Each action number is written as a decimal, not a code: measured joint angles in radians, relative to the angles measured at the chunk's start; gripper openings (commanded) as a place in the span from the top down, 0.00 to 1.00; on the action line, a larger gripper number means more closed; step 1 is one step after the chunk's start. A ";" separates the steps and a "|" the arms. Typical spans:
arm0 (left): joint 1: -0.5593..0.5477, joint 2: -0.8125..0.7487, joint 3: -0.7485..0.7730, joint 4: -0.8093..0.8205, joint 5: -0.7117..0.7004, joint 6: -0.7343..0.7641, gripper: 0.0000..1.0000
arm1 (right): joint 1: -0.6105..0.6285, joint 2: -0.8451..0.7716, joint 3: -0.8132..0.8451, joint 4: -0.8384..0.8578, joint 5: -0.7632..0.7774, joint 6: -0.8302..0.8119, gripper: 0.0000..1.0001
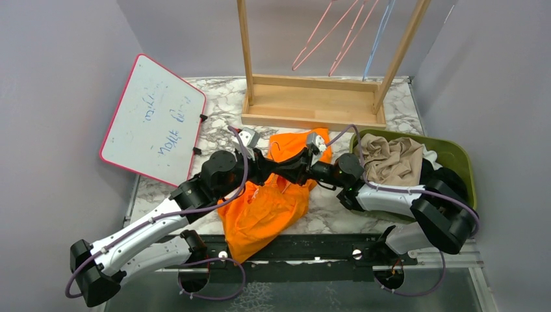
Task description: Remove the shorts from the hanger
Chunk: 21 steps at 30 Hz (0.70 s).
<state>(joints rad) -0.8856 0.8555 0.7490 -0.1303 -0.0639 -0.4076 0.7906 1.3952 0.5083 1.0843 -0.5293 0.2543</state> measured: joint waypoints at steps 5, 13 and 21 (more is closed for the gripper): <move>0.000 -0.033 -0.022 0.060 -0.002 -0.033 0.61 | -0.005 0.013 -0.008 -0.007 0.032 0.008 0.99; 0.000 -0.088 -0.024 0.001 -0.053 -0.049 0.06 | -0.005 0.014 -0.016 -0.034 0.164 -0.011 0.99; 0.000 -0.266 -0.056 -0.240 -0.158 -0.143 0.04 | -0.006 0.018 0.013 -0.111 0.231 -0.093 0.99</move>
<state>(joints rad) -0.8856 0.5892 0.6926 -0.3702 -0.2218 -0.5503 0.7849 1.4132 0.5209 0.9733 -0.2981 0.1616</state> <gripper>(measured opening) 0.962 0.155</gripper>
